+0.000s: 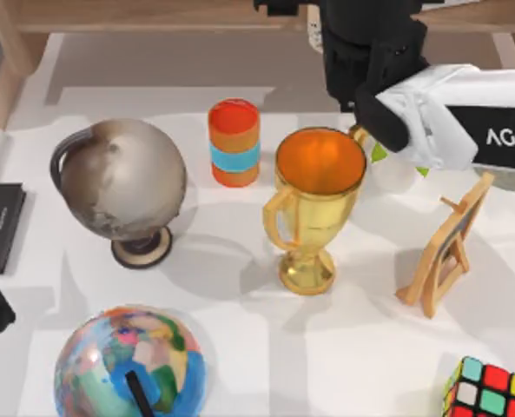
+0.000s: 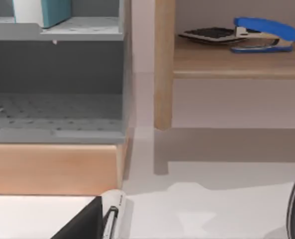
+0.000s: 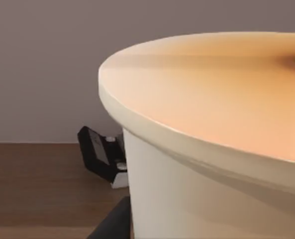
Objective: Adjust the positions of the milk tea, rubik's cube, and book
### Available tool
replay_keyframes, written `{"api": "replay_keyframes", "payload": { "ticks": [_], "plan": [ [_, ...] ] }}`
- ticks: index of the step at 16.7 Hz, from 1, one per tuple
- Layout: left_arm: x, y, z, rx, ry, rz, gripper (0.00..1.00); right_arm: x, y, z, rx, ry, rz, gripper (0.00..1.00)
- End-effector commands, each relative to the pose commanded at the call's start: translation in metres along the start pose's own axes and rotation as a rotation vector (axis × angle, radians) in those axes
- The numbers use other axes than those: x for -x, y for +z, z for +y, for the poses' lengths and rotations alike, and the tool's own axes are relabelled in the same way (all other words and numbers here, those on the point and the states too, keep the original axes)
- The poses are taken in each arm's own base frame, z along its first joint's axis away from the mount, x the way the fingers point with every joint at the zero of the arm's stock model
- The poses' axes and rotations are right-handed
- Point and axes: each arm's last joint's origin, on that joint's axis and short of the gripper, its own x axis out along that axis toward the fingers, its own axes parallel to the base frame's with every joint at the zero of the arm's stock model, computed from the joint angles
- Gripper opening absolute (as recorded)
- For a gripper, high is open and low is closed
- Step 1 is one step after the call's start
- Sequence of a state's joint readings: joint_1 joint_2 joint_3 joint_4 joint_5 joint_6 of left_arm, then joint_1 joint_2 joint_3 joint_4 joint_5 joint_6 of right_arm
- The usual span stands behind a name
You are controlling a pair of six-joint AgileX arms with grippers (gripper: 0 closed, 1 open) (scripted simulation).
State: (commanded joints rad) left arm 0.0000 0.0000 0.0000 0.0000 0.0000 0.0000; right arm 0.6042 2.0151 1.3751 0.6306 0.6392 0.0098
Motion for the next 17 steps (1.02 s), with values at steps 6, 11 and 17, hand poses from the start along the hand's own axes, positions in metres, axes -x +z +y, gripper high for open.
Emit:
{"api": "replay_keyframes", "payload": {
  "ticks": [6, 11, 17],
  "plan": [
    [0.000, 0.000, 0.000, 0.000, 0.000, 0.000, 1.00, -0.002, 0.003, -0.014, -0.025, 0.006, -0.017, 0.00],
    [0.000, 0.000, 0.000, 0.000, 0.000, 0.000, 1.00, 0.002, 0.004, -0.113, -0.091, 0.025, -0.130, 0.00],
    [0.000, 0.000, 0.000, 0.000, 0.000, 0.000, 1.00, 0.026, -0.067, -0.231, -0.032, 0.007, -0.102, 0.00]
  ]
}}
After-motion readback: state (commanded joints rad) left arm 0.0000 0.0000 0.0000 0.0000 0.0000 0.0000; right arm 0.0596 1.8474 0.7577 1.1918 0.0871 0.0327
